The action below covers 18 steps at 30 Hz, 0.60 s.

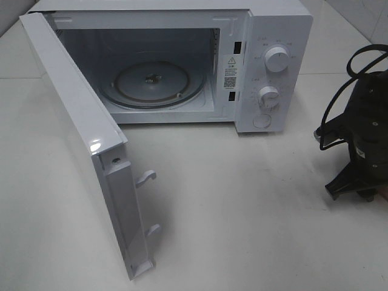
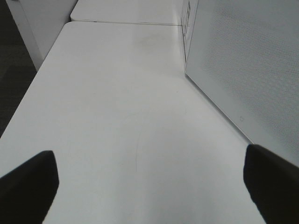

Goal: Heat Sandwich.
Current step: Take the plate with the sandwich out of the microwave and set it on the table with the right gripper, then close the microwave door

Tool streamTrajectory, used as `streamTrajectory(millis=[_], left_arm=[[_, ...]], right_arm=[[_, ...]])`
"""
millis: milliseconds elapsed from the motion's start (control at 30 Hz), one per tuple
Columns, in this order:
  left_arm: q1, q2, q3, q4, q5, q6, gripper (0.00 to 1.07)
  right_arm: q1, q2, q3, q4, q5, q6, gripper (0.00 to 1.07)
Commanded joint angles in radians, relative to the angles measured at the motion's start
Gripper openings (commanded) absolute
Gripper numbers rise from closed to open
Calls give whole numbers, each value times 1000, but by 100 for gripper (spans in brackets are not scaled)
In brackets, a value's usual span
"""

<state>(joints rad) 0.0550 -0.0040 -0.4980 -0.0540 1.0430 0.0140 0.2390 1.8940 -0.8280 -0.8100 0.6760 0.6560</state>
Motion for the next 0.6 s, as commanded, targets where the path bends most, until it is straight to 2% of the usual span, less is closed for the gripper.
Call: streamTrajectory(millis=[33,267,600], left_arm=[[3,-28,3,-5,-8,0,101],[3,-28,3,-5,-8,0,101],[3,-28,3,-5,-8,0,101]], right_arm=[[-3,-49,1,55,23,-74,64],[-3,-187,1,129,101,-141,75],[-3,-381,1,339,181,-329,76]])
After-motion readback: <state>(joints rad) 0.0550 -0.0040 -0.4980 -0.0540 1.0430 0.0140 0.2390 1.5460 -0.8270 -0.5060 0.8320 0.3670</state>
